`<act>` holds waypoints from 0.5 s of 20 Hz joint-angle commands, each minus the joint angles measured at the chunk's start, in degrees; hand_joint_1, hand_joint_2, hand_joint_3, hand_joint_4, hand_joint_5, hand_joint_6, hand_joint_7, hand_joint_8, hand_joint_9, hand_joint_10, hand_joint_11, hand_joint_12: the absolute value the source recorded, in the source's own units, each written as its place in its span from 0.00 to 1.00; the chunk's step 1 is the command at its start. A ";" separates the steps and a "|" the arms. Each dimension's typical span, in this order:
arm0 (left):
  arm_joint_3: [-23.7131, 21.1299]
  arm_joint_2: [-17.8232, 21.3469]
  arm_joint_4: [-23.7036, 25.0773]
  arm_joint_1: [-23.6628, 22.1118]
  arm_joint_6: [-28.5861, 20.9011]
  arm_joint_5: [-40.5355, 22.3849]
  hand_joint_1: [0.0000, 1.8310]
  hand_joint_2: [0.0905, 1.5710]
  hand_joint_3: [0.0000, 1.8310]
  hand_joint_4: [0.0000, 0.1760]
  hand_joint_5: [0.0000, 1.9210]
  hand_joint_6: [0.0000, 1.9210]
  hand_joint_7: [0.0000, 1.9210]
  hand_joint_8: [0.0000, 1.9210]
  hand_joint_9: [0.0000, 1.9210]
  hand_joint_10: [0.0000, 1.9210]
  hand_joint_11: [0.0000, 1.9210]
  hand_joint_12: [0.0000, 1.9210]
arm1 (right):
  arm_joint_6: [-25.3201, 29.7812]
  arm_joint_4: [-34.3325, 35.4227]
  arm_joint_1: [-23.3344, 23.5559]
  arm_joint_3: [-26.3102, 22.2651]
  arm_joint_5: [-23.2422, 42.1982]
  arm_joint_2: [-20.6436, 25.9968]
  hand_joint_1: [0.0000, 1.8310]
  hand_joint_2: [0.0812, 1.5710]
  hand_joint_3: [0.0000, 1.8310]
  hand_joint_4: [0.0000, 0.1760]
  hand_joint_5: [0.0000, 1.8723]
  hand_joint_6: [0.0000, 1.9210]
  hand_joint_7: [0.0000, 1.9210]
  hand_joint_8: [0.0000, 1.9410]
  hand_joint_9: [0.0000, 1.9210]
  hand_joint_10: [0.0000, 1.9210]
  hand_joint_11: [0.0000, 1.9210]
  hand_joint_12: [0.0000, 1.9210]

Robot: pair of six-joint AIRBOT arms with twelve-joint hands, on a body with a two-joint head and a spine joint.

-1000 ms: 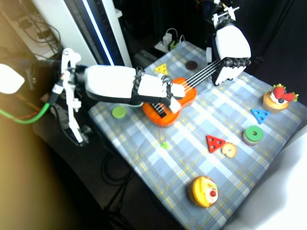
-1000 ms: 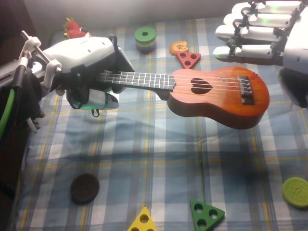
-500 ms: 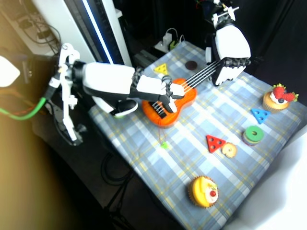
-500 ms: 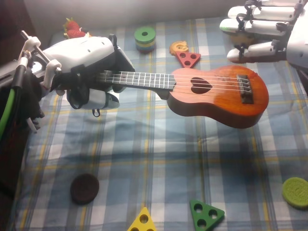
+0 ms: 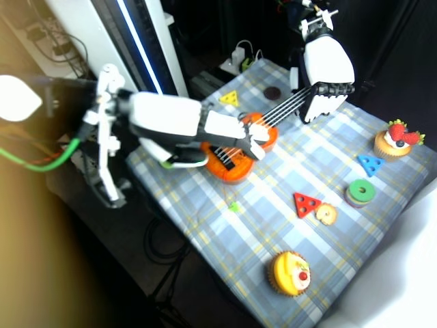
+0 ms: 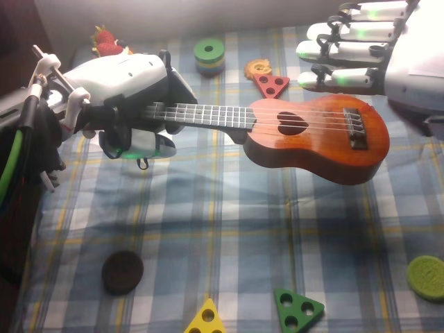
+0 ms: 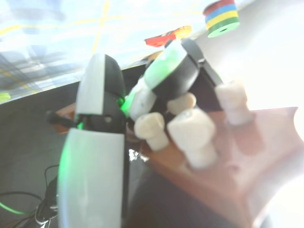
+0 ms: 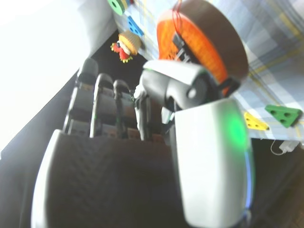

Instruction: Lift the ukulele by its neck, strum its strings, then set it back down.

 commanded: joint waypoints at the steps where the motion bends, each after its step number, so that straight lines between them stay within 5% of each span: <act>1: -0.18 -0.06 0.43 -0.89 -0.20 -6.55 0.76 0.73 0.00 0.00 0.50 1.00 0.67 1.00 0.77 1.00 0.77 1.00 | -0.25 0.71 0.87 0.23 4.52 -0.01 0.37 0.89 0.32 0.00 0.08 0.00 0.00 0.00 0.00 0.00 0.00 0.10; 2: -0.21 -0.06 0.44 -0.88 -0.20 -6.61 0.77 0.73 0.00 0.00 0.49 1.00 0.66 1.00 0.77 1.00 0.77 1.00 | -0.26 0.54 0.86 0.32 4.51 -0.45 0.37 0.89 0.30 0.00 0.09 0.01 0.00 0.00 0.00 0.00 0.00 0.34; 3: -0.21 -0.06 0.44 -0.88 -0.20 -6.68 0.77 0.72 0.00 0.00 0.49 1.00 0.66 1.00 0.77 1.00 0.77 1.00 | -0.26 0.16 0.86 0.37 4.26 -0.85 0.43 0.88 0.28 0.00 0.14 0.02 0.00 0.00 0.00 0.00 0.00 0.39; 4: -0.23 -0.08 0.44 -0.88 -0.20 -6.77 0.76 0.73 0.00 0.00 0.49 1.00 0.67 1.00 0.77 1.00 0.77 1.00 | -0.26 -0.05 0.86 0.46 4.04 -1.24 0.48 0.84 0.33 0.00 0.18 0.02 0.00 0.00 0.00 0.00 0.00 0.08; 5: -0.24 -0.10 0.44 -0.88 -0.21 -6.97 0.76 0.75 0.00 0.00 0.51 1.00 0.67 1.00 0.78 1.00 0.78 1.00 | -0.26 -0.05 0.85 0.52 4.01 -1.67 0.42 0.82 0.38 0.14 0.20 0.02 0.00 0.00 0.00 0.00 0.00 0.01; 6: -0.27 -0.10 0.44 -0.89 -0.22 -7.11 0.77 0.74 0.00 0.00 0.52 1.00 0.67 1.00 0.78 1.00 0.79 1.00 | -0.26 -0.06 0.85 0.53 4.01 -1.91 0.37 0.82 0.42 0.25 0.21 0.01 0.00 0.00 0.00 0.00 0.00 0.00; 7: -0.30 -0.10 0.44 -0.89 -0.23 -7.18 0.78 0.74 0.00 0.00 0.52 1.00 0.68 1.00 0.79 1.00 0.79 1.00 | -0.24 -0.09 0.83 0.52 4.01 -2.04 0.43 0.81 0.42 0.37 0.21 0.01 0.00 0.00 0.00 0.00 0.00 0.00; 9: -0.32 -0.09 0.44 -0.77 -0.22 -7.17 0.79 0.74 0.00 0.00 0.51 1.00 0.68 1.00 0.79 1.00 0.79 1.00 | 5.57 -5.17 0.82 0.97 4.02 -2.06 0.38 0.79 0.47 0.43 0.23 0.01 0.00 0.00 0.00 0.00 0.00 0.00; 10: -0.32 -0.08 0.44 -0.70 -0.22 -7.21 0.78 0.74 0.00 0.00 0.51 1.00 0.68 1.00 0.79 1.00 0.79 1.00 | 9.94 -8.16 0.83 1.40 4.04 -2.06 0.35 0.80 0.46 0.36 0.25 0.01 0.00 0.00 0.00 0.00 0.00 0.00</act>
